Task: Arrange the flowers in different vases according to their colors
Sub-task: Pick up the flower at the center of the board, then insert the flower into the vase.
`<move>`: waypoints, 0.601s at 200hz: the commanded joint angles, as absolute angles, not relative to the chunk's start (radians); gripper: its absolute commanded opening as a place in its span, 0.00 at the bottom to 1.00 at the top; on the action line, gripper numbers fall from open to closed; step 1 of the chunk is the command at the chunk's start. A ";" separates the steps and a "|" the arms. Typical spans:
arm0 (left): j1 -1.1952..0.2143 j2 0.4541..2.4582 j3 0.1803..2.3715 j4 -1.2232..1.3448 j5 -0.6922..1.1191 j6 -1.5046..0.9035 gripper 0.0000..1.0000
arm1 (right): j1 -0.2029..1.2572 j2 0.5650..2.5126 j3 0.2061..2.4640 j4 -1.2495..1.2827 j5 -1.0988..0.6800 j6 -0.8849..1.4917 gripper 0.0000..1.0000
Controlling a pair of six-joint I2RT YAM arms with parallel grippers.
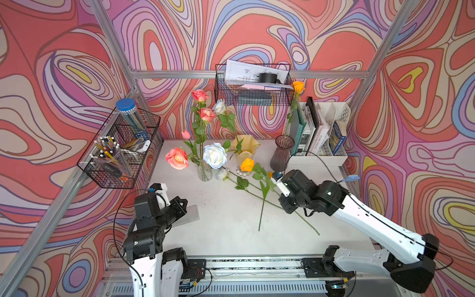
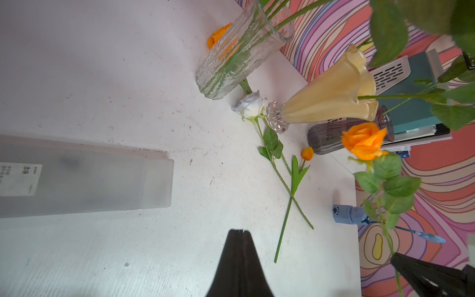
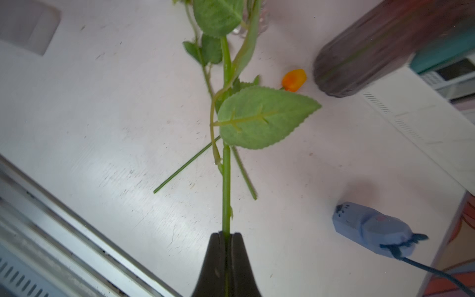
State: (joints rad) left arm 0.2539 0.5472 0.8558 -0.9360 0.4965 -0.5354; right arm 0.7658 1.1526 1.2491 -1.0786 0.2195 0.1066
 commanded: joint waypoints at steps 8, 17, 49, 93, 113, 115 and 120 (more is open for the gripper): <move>0.249 0.550 0.833 -0.896 0.543 -0.538 0.00 | 0.636 1.148 1.326 -0.933 0.262 0.148 0.00; 0.249 0.556 0.834 -0.896 0.552 -0.535 0.00 | 0.613 1.164 1.334 -0.830 0.249 0.160 0.00; 0.249 0.566 0.841 -0.906 0.578 -0.522 0.00 | 0.532 1.237 1.374 -0.478 0.231 0.224 0.00; 0.249 0.572 0.841 -0.907 0.577 -0.517 0.00 | 0.520 1.224 1.340 -0.130 0.402 0.210 0.00; 0.250 0.585 0.835 -0.896 0.583 -0.518 0.00 | 0.512 1.204 1.257 0.058 0.490 0.157 0.00; 0.249 0.588 0.835 -0.894 0.583 -0.518 0.00 | 0.510 1.204 1.251 0.076 0.502 0.154 0.00; 0.249 0.590 0.834 -0.893 0.583 -0.518 0.00 | 0.507 1.208 1.234 0.117 0.524 0.144 0.00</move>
State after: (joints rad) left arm 0.2539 0.5709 0.8421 -0.9195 0.5648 -0.5312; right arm 0.5220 1.2316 1.3098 -0.1822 0.3756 0.1936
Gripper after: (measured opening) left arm 0.061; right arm 0.045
